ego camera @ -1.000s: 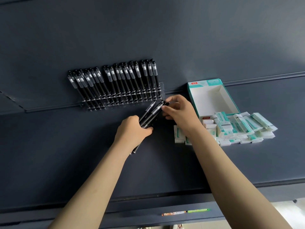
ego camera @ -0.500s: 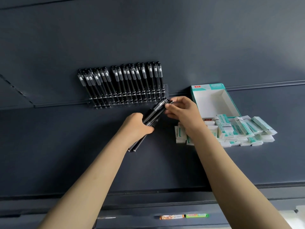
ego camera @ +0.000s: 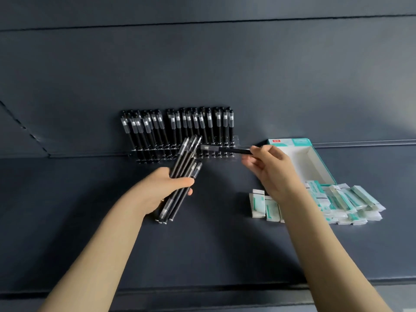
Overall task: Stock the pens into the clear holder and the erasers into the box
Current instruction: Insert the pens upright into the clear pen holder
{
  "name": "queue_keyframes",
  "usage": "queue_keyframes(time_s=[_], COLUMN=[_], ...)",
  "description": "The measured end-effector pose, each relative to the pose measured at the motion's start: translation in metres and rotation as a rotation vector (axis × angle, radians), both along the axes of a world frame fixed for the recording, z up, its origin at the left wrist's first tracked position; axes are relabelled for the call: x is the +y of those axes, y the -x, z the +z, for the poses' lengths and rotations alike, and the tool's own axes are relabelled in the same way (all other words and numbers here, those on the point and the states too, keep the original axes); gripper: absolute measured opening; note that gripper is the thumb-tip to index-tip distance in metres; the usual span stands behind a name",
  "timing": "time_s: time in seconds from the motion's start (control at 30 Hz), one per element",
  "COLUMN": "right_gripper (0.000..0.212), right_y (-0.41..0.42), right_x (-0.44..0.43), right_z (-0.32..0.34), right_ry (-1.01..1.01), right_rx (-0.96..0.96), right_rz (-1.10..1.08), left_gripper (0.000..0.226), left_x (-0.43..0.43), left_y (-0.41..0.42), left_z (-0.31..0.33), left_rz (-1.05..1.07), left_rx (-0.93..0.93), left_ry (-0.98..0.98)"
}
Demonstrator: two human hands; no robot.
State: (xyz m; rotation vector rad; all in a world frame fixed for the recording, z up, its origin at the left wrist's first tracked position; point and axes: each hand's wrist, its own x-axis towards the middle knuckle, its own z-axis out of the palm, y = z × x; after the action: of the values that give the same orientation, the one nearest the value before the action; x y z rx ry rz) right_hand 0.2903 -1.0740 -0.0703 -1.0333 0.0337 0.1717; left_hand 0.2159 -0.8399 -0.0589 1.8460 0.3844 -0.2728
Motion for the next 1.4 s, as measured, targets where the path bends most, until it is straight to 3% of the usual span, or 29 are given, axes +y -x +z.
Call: queue_keyframes(time_s=[0.2, 0.3, 0.5, 0.6, 0.77, 0.83, 0.97, 1.07, 1.23, 1.4], right_gripper=[0.007, 0.028, 0.029, 0.016, 0.009, 0.031, 0.100, 0.118, 0.112, 0.075], right_y=[0.032, 0.039, 0.036, 0.031, 0.019, 0.020, 0.022, 0.018, 0.012, 0.001], right_x=[0.035, 0.065, 0.120, 0.143, 0.173, 0.180, 0.188, 0.190, 0.193, 0.196], right_z=[0.020, 0.022, 0.023, 0.023, 0.016, 0.017, 0.017, 0.015, 0.014, 0.014], right_ry=[-0.239, -0.264, -0.227, -0.104, 0.449, 0.566, 0.647, 0.663, 0.620, 0.663], right_rx=[0.181, 0.198, 0.170, 0.082, -0.186, -0.271, -0.391, -0.495, -0.543, -0.618], right_rz=[0.152, 0.281, 0.366, 0.298, 0.008, -0.057, -0.062, -0.049, -0.011, -0.173], left_gripper=[0.010, 0.010, 0.010, 0.011, 0.009, 0.013, 0.022, 0.018, 0.012, 0.008], left_x=[0.038, 0.055, 0.097, 0.118, 0.138, 0.145, 0.155, 0.158, 0.157, 0.158], left_y=[0.006, 0.008, 0.004, -0.001, -0.009, -0.009, -0.006, -0.006, -0.008, -0.013], left_z=[-0.001, 0.001, 0.006, 0.010, 0.011, 0.008, 0.002, 0.000, -0.001, -0.003], left_rz=[0.170, 0.173, 0.199, 0.190, 0.142, 0.108, 0.053, 0.035, 0.012, 0.012], left_rx=[-0.054, -0.090, -0.177, -0.205, -0.246, -0.259, -0.295, -0.304, -0.307, -0.325], left_ry=[0.269, 0.354, 0.509, 0.537, 0.547, 0.539, 0.559, 0.566, 0.560, 0.559])
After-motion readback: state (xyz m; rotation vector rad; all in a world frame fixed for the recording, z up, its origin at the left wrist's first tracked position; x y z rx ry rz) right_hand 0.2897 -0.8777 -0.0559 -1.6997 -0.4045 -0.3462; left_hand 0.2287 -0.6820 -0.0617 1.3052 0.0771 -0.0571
